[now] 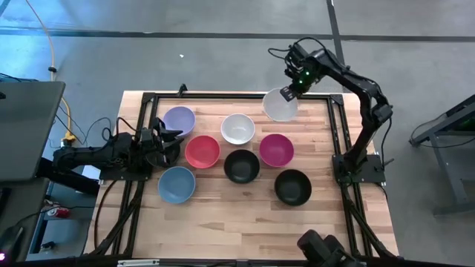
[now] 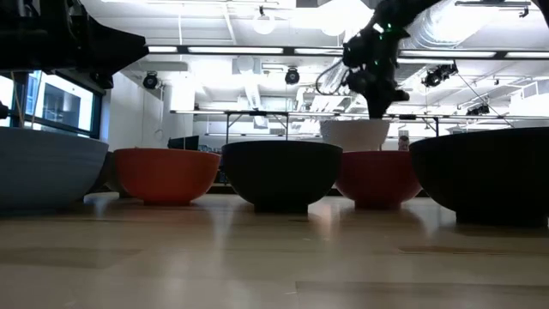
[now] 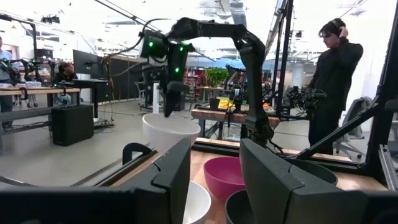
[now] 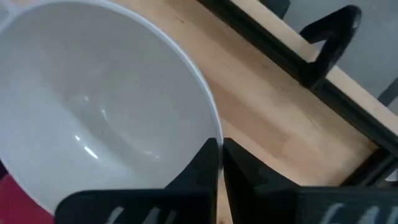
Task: Nest bowls inside each other
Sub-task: Stack the right white bowl on top of the middle black bowl
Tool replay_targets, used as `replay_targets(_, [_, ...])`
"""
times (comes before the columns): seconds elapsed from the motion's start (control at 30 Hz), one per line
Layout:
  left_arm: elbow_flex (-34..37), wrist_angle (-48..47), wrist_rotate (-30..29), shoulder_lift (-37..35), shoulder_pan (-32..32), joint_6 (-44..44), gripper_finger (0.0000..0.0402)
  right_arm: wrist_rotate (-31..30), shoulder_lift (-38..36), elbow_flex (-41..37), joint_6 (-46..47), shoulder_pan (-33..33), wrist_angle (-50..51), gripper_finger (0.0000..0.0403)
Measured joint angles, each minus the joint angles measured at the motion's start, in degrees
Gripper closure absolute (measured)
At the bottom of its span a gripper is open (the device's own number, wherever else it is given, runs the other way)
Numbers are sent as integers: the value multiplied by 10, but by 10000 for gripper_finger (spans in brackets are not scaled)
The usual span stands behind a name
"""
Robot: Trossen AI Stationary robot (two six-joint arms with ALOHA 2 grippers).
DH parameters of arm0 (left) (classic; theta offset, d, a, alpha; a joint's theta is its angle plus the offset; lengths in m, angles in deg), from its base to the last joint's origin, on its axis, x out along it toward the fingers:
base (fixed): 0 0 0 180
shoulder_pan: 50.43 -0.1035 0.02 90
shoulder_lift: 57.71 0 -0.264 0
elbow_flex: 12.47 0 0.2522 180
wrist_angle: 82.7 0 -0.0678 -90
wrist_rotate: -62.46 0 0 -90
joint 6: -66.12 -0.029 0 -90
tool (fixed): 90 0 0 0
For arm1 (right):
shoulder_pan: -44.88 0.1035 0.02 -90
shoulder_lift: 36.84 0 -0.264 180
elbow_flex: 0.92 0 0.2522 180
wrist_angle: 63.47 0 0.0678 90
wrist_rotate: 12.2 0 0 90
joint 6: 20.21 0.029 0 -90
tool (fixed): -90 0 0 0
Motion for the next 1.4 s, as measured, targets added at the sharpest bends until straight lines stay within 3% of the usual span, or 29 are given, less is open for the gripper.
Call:
replay_targets(0.53, [0,0,0,0,0,5,275,55,0,20,116,187,29,403])
replay_targets(0.9, [0,0,1,0,0,9,275,74,7,20,203,307,-42,403])
replay_targets(1.4, [0,0,21,0,0,24,275,92,91,20,220,353,-86,403])
